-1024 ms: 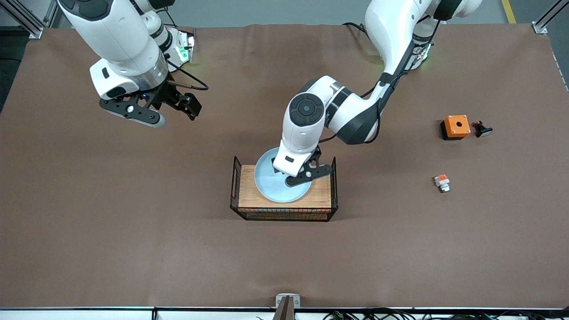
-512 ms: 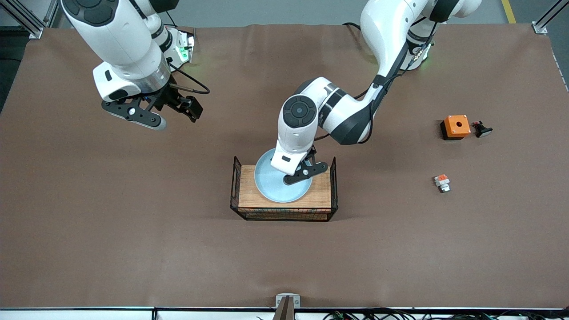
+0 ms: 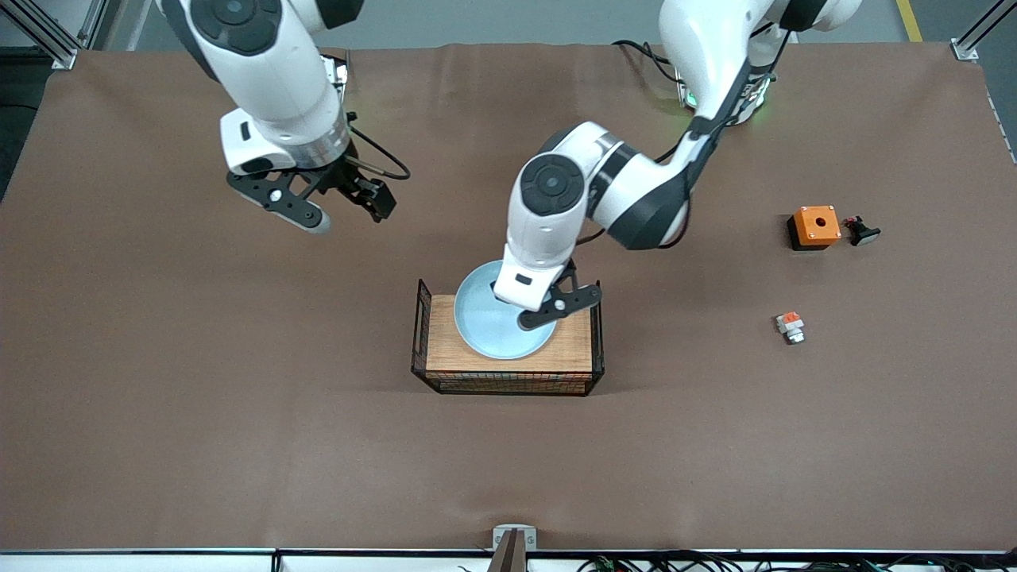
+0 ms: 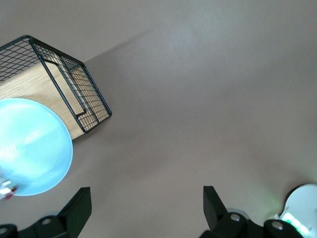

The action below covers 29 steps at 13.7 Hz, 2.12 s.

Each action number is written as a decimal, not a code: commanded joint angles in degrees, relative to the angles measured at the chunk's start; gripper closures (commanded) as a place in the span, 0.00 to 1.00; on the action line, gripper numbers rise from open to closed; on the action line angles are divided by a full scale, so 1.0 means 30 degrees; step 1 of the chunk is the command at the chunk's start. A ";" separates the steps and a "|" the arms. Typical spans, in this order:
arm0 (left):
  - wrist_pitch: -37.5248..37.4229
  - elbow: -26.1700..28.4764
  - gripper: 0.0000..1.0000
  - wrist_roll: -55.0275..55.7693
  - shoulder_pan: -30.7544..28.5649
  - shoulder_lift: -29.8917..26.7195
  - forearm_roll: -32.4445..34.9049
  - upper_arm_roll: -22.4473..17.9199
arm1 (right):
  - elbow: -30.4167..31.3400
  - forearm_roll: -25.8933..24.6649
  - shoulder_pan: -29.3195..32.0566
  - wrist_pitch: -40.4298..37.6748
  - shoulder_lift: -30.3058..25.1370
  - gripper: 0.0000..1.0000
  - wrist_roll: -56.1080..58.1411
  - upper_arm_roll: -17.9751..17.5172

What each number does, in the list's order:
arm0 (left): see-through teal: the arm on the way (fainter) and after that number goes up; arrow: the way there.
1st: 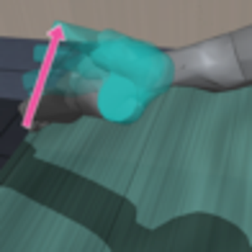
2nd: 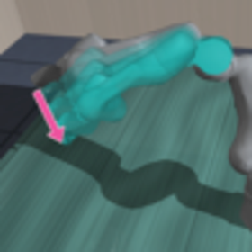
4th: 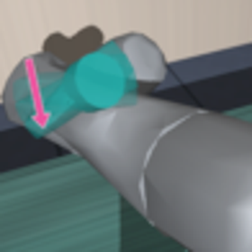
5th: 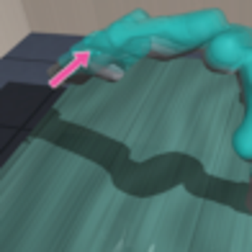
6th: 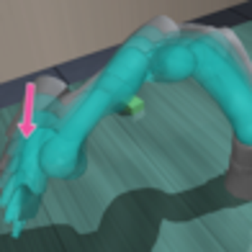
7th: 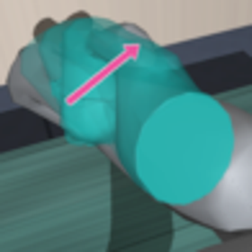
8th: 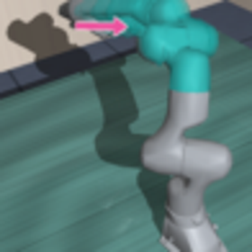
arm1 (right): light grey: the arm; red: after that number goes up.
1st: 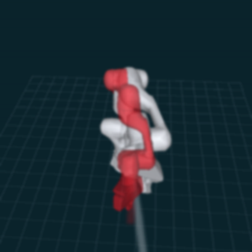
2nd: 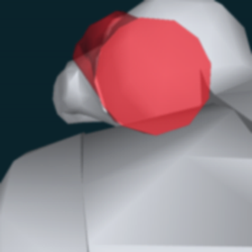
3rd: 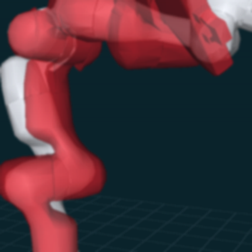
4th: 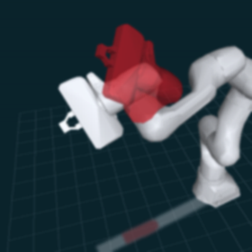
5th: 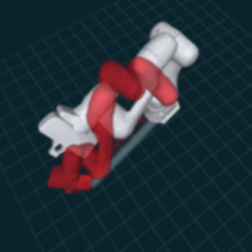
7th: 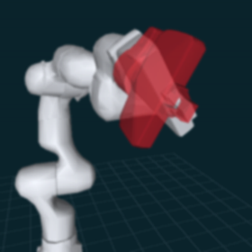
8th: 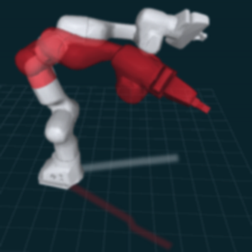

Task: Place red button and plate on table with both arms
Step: 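Grasp and lift the button with the left gripper while the right gripper approaches, then carry the button with the left gripper while the right gripper lowers to the plate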

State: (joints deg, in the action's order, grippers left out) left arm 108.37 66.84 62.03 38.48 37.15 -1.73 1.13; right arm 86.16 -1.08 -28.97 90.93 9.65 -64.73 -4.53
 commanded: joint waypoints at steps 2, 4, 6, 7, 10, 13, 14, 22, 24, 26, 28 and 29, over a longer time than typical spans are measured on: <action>-0.2018 0.0367 1.00 -0.0983 -0.2038 -0.3147 0.0048 -0.0085 | -0.0301 -0.0110 -0.1765 0.1152 0.1175 0.01 -0.5011 0.0133; -0.3361 0.0630 0.99 -0.3404 -0.3589 -0.4380 0.0078 -0.0085 | -0.0301 -0.0110 -0.2732 0.2351 0.1936 0.01 -0.8292 0.0133; -0.5092 0.0690 0.99 -0.7064 -0.5609 -0.4852 -0.0098 -0.0027 | -0.0301 -0.0110 -0.3611 0.3843 0.2873 0.01 -1.1250 0.0133; -0.5447 0.0719 0.99 -0.8648 -0.6576 -0.4853 -0.0098 -0.0026 | -0.0301 -0.0110 -0.3905 0.4460 0.3284 0.01 -1.2630 0.0162; -0.5160 0.1536 0.99 -1.2927 -0.9652 -0.4504 0.0047 -0.0055 | -0.0301 -0.0139 -0.4523 0.6130 0.4310 0.01 -1.6757 0.0162; -0.2066 0.4485 0.99 -1.5686 -1.1999 -0.4268 0.0136 -0.0085 | -0.0272 -0.0169 -0.4582 0.7101 0.4955 0.02 -1.8852 0.0162; -0.0660 0.5862 0.99 -1.6507 -1.2441 -0.4239 0.0281 -0.0085 | -0.0272 -0.0285 -0.4582 0.7364 0.5306 0.02 -1.9203 0.0191; 0.7055 1.0415 0.99 -1.4562 -1.3182 -0.2102 0.0926 0.0265 | -0.0272 -0.0491 -0.4494 0.8508 0.6831 0.03 -1.9294 0.0221; 0.8312 1.1174 0.99 -1.3588 -1.2680 -0.1662 0.1015 0.0237 | -0.0301 -0.0578 -0.4523 0.8539 0.7124 0.05 -1.9265 0.0221; 0.9429 1.1821 0.96 -1.3527 -1.2679 -0.1253 0.1045 0.0208 | -0.0330 -0.0899 -0.4611 0.8568 0.7330 0.10 -1.9265 0.0221; 0.9696 1.1881 0.93 -1.3382 -1.2708 -0.0842 0.1044 0.0237 | -0.0359 -0.0960 -0.4611 0.8830 0.7506 0.12 -1.9323 0.0221; 0.9696 1.1852 0.88 -1.2858 -1.2680 -0.0753 0.1044 0.0237 | -0.0359 -0.0960 -0.4582 0.9006 0.7652 0.15 -1.9352 0.0221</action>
State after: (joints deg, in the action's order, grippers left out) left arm 136.41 101.79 21.45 0.58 35.00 1.10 1.96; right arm 86.20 -2.41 -42.39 117.26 31.44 -121.14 -3.85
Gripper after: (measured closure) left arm 0.665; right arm 0.097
